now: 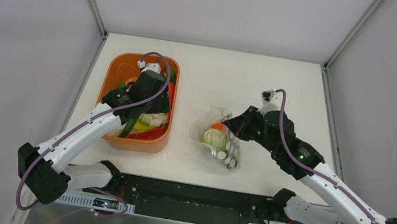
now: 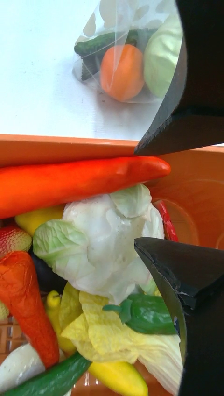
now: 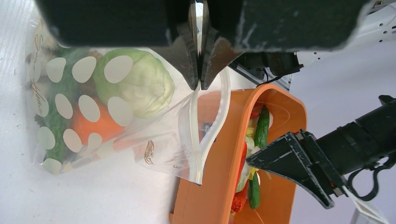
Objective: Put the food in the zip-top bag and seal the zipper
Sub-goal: Pick up the fake vegetable from the bin.
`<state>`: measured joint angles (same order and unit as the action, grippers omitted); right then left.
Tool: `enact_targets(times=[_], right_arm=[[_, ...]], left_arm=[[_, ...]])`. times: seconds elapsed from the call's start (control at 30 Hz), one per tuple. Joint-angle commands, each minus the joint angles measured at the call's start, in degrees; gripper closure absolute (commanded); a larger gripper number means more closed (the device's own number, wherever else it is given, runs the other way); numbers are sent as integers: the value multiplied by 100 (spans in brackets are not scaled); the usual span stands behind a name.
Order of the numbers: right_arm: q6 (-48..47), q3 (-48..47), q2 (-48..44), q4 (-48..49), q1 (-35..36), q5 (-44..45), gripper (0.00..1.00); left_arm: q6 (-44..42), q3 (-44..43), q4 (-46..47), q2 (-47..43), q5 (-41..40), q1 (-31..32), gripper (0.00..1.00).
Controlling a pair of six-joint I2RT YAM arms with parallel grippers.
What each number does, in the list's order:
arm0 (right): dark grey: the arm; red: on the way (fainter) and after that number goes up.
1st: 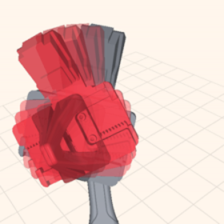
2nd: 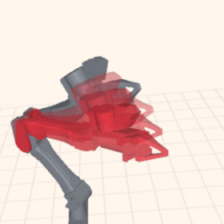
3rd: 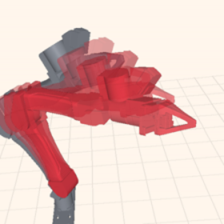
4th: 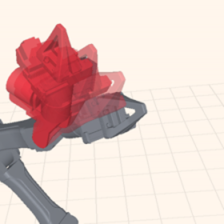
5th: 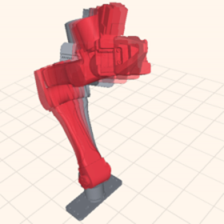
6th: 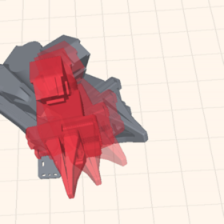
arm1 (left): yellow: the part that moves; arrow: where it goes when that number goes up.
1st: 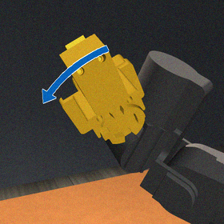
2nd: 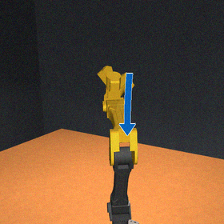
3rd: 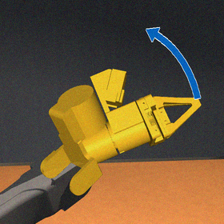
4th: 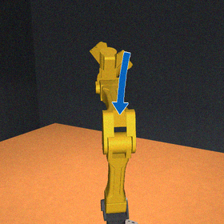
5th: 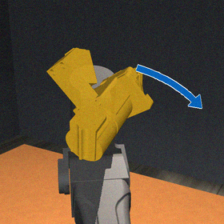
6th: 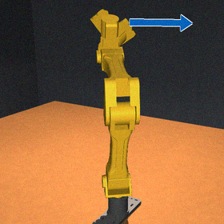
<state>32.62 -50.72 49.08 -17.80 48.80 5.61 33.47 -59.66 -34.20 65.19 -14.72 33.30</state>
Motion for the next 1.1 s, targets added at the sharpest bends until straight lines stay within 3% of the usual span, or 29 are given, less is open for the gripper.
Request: enact_targets(times=[0.0,0.4,0.83,0.93,1.07], right_arm=[[56,-18,-72,339,23,5,95],[26,-74,62,422,16,-84,95],[43,-43,122,437,20,-149,95],[49,-48,116,421,24,-170,95],[69,-18,74,409,20,-121,95]], left_arm=[[-367,-395,-423,-243,-460,-62,34],[-494,345,-752,-871,-818,-435,32],[-911,844,-876,-550,-701,-1198,32],[-996,857,-843,-449,-666,-1257,34],[-1061,883,-830,-350,-706,-1314,45]])
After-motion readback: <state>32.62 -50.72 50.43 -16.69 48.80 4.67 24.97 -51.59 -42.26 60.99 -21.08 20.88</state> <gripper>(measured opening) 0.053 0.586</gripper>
